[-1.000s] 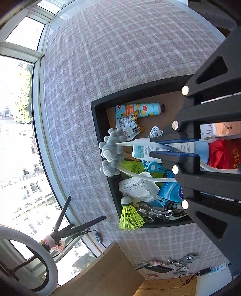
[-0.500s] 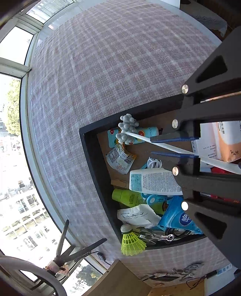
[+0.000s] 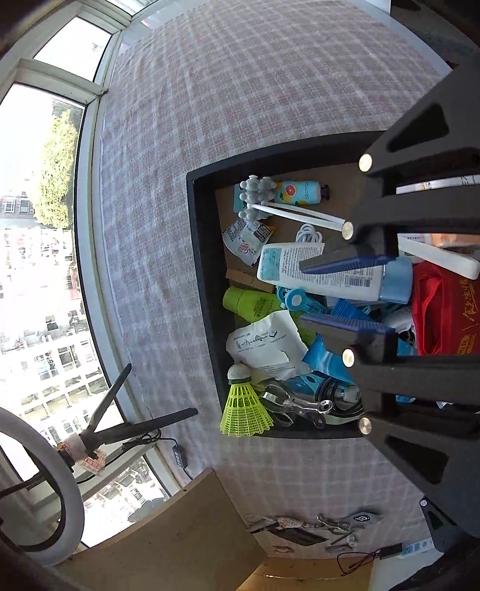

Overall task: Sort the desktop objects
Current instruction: 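Move both grippers back to the table over the clippers and sachet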

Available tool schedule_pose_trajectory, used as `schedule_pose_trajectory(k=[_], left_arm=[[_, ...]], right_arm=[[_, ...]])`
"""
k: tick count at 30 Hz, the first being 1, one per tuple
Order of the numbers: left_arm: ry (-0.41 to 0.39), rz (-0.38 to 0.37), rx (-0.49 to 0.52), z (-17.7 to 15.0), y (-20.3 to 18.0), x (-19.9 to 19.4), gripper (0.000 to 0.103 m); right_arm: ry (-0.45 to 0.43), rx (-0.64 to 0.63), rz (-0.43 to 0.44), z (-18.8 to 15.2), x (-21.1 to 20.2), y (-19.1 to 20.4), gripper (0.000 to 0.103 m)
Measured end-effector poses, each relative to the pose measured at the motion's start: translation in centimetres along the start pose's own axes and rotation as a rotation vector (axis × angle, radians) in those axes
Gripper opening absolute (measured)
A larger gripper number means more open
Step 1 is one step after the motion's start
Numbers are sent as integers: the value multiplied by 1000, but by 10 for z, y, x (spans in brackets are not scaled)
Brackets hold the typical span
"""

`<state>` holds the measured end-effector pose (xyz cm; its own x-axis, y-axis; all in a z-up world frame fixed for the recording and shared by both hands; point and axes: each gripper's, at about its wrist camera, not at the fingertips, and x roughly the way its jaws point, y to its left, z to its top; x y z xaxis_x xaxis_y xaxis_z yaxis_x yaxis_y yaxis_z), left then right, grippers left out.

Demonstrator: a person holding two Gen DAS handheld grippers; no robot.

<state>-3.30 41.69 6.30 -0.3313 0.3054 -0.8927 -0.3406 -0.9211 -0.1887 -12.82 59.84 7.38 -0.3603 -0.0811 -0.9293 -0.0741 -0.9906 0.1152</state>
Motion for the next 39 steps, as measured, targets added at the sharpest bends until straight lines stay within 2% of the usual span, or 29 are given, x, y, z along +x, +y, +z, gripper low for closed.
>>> schedule_pose_trajectory(k=[10, 13, 15, 16, 19, 21, 22, 25, 27, 32, 39], left_arm=[[-14, 164, -210, -54, 152, -42, 28], [-9, 190, -273, -73, 195, -53, 33], [-2, 197, -290, -84, 221, -59, 46], [5, 209, -294, -88, 233, -61, 49], [15, 283, -280, -96, 264, -68, 51], [40, 283, -286, -98, 287, -67, 54], [54, 272, -290, -99, 297, -67, 55], [87, 254, -256, -98, 315, -58, 59], [104, 271, -216, -96, 320, -50, 64], [141, 264, -196, -87, 335, -26, 64], [163, 239, -221, -82, 353, -5, 64]], right_arm=[[36, -194, 114, -22, 15, 121, 32], [55, -250, 147, -27, 22, 160, 41], [66, -280, 159, -27, 27, 185, 45], [72, -297, 171, -27, 29, 198, 46], [91, -365, 200, -23, 34, 244, 53], [96, -421, 205, -22, 37, 276, 61], [100, -448, 205, -20, 41, 292, 62], [142, -514, 219, -14, 58, 338, 66], [174, -547, 229, -10, 74, 365, 66], [226, -602, 219, -2, 116, 421, 66], [275, -630, 225, 6, 155, 459, 66]])
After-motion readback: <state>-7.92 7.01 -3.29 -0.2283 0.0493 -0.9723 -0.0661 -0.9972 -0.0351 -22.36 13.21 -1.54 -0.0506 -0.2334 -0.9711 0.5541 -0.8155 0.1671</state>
